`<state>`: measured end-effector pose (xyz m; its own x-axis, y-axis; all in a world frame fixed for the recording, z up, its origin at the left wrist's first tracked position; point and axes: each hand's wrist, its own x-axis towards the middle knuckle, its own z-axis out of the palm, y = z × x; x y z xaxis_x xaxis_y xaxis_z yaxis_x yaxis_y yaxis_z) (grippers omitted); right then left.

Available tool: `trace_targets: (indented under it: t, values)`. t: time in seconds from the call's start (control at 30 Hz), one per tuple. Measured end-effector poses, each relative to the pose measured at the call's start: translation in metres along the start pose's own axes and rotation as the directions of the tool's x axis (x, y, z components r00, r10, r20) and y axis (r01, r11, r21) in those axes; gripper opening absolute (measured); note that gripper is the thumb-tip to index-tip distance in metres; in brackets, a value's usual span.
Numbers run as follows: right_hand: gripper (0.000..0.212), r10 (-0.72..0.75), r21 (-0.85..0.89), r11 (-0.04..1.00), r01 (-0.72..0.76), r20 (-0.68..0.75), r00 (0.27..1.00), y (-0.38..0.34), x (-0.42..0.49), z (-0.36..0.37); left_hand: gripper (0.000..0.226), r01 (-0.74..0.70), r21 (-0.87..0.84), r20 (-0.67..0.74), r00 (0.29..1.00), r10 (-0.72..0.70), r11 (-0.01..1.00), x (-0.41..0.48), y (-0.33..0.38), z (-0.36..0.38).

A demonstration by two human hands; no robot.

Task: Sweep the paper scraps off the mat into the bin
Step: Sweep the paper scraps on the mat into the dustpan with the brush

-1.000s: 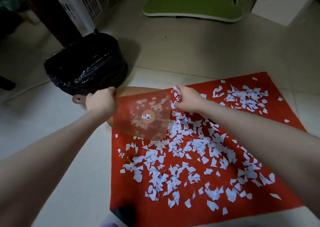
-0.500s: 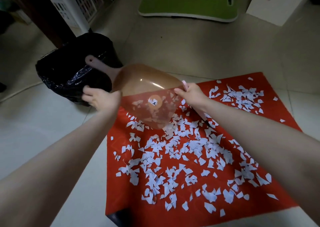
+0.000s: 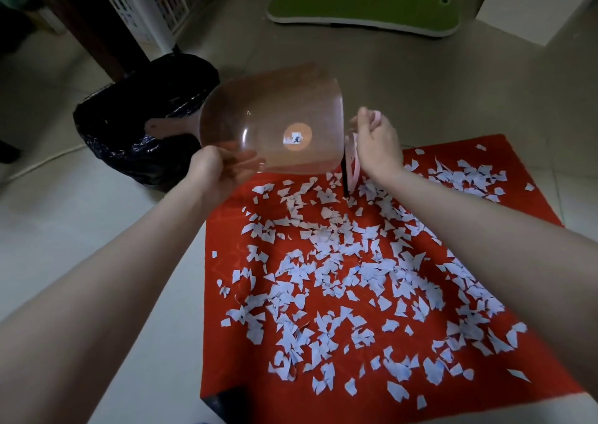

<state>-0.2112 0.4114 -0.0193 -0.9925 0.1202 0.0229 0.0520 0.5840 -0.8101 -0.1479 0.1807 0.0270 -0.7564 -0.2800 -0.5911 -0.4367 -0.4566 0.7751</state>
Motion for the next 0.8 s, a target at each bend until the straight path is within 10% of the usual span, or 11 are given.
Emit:
trace_targets:
  t: [0.2,0.4,0.8]
  values:
    - [0.054,0.058,0.096,0.994,-0.060,0.019,0.998,0.000,0.004,0.016,0.039,0.000,0.000,0.002,1.000,0.000,1.000,0.003,0.007,0.006]
    - [0.008,0.063,0.062,0.996,-0.070,0.113,0.992,0.011,0.011,0.012,0.039,0.048,0.007,0.015,0.999,-0.048,0.999,0.007,-0.004,0.023]
    - [0.012,0.192,0.336,0.890,-0.309,0.338,0.921,-0.024,-0.031,0.100,0.041,-0.027,-0.109,0.004,1.000,0.027,0.994,0.015,0.014,0.025]
